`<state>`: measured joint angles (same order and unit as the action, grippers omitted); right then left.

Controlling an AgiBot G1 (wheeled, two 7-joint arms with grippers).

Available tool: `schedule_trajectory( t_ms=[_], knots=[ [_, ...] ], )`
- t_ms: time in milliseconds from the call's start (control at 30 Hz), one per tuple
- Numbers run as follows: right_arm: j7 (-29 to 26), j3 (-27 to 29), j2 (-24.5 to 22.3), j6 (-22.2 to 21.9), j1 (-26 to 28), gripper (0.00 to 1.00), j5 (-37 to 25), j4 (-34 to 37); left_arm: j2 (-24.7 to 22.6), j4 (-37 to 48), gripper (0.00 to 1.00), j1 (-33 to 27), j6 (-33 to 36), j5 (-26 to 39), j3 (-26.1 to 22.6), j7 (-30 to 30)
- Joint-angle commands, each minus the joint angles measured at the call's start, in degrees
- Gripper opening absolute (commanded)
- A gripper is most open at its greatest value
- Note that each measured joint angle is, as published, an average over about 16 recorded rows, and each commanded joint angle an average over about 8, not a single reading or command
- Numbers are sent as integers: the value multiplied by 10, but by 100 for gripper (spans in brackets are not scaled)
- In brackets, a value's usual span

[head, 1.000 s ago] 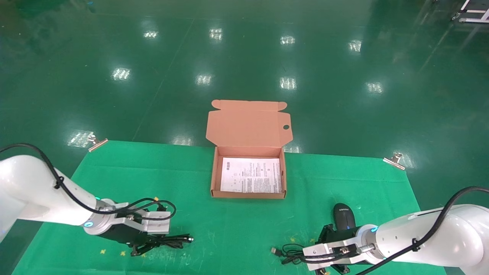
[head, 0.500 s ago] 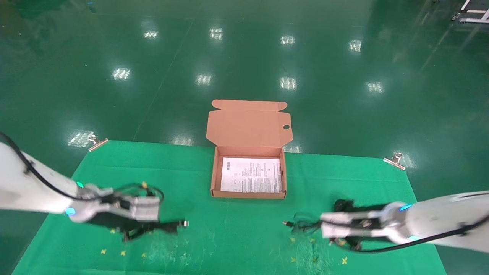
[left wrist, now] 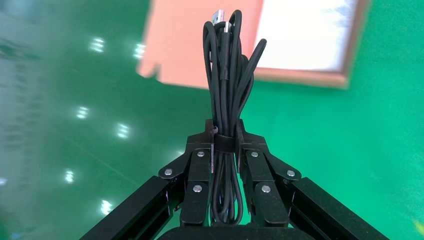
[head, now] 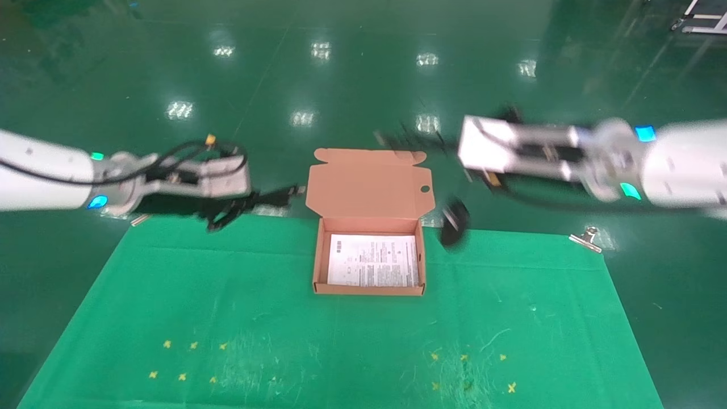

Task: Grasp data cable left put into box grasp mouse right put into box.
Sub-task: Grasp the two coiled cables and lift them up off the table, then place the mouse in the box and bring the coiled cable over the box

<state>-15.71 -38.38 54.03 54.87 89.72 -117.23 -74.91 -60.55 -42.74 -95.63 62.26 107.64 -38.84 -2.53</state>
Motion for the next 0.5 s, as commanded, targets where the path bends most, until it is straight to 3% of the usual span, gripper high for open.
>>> schedule_trajectory(
  t_ms=[33, 300, 500],
  knots=[
    [-1, 6, 21, -17, 17, 0, -2, 2, -4, -16, 0, -5, -14, 3, 4, 21],
    [59, 7, 107, -76, 75, 0, 12, 96, -14, -63, 0, -17, -57, 15, 15, 56],
    [102, 7, 129, -92, 91, 0, 35, 135, -13, -82, 0, -19, -68, 18, 18, 61]
  ],
)
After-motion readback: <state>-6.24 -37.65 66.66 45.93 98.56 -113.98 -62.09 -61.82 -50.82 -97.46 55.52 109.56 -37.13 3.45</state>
